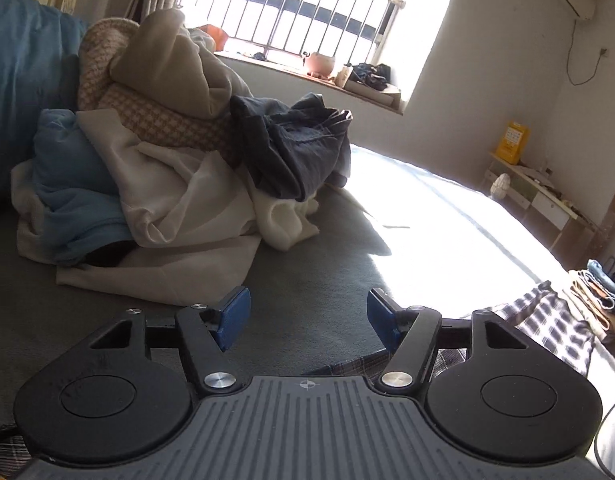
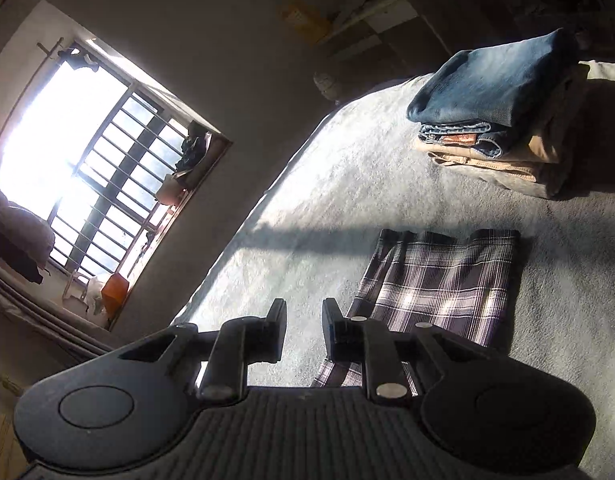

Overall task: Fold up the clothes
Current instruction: 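Grasp the plaid pajama pants waistband with the left gripper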

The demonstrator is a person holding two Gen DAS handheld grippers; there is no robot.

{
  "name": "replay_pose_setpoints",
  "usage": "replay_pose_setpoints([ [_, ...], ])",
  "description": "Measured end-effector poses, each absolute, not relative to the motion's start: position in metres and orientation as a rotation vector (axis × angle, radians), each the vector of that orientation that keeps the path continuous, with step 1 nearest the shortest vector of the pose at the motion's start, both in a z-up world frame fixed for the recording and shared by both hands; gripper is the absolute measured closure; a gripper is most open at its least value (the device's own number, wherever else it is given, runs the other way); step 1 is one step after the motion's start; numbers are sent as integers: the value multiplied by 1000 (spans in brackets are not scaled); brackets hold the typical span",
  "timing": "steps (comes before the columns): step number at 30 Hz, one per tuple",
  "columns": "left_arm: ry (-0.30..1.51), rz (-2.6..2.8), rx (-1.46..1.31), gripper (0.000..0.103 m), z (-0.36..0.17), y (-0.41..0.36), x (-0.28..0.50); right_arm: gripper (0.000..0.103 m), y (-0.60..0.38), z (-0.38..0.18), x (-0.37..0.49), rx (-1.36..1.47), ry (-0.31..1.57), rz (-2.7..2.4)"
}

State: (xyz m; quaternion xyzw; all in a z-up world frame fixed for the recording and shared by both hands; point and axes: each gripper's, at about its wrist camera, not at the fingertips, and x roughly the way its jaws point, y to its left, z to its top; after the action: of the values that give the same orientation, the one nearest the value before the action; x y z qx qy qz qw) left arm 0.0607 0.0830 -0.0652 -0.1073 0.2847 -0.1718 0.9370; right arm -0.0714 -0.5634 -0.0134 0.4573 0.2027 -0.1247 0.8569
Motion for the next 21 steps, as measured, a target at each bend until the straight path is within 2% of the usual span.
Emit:
replay_pose_setpoints([
  [4,560,-231,-219,30,-35,135,23,82,-487,-8,-48,882,515,-21],
  [10,653,-109,-252,19,-30,205,-38,78,-348,-12,-15,665,663,339],
  [12,694,-89,-278,13,-37,221,-52,77,-300,-21,-9,611,733,467],
  [13,714,-83,-297,6,-42,227,-58,76,-273,-28,-8,586,774,525],
  [17,790,-88,-397,5,-71,246,-67,76,-173,-61,-20,419,897,704],
  [21,846,-142,-528,5,-98,263,-60,76,-93,-82,-43,194,907,777],
])
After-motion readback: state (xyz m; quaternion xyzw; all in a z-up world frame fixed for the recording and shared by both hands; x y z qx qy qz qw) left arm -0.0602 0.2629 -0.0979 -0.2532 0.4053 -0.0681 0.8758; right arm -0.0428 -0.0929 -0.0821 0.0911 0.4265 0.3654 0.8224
